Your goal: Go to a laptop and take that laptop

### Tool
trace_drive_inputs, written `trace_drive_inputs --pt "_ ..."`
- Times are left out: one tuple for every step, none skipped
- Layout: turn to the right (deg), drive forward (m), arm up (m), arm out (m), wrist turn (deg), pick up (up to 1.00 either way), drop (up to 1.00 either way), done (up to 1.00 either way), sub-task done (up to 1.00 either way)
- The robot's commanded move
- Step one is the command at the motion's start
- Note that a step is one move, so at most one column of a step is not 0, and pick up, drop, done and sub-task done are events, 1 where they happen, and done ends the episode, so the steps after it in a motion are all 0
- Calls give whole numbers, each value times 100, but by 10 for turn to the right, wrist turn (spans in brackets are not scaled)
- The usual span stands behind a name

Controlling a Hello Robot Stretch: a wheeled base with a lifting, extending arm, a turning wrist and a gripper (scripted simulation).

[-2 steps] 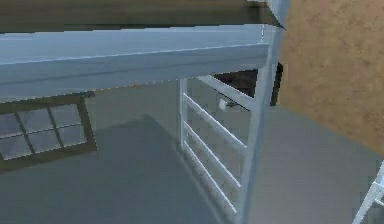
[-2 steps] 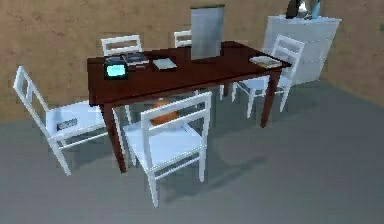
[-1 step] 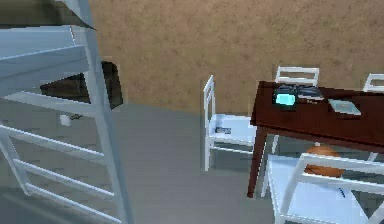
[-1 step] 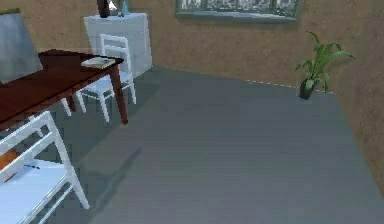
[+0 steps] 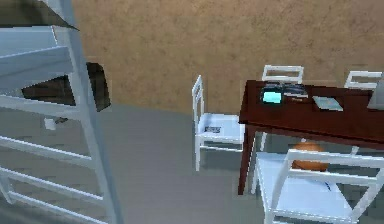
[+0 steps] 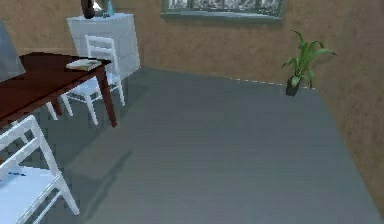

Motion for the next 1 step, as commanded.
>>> trace_drive_inputs --pt "0 95 0 0 0 0 0 0 0"
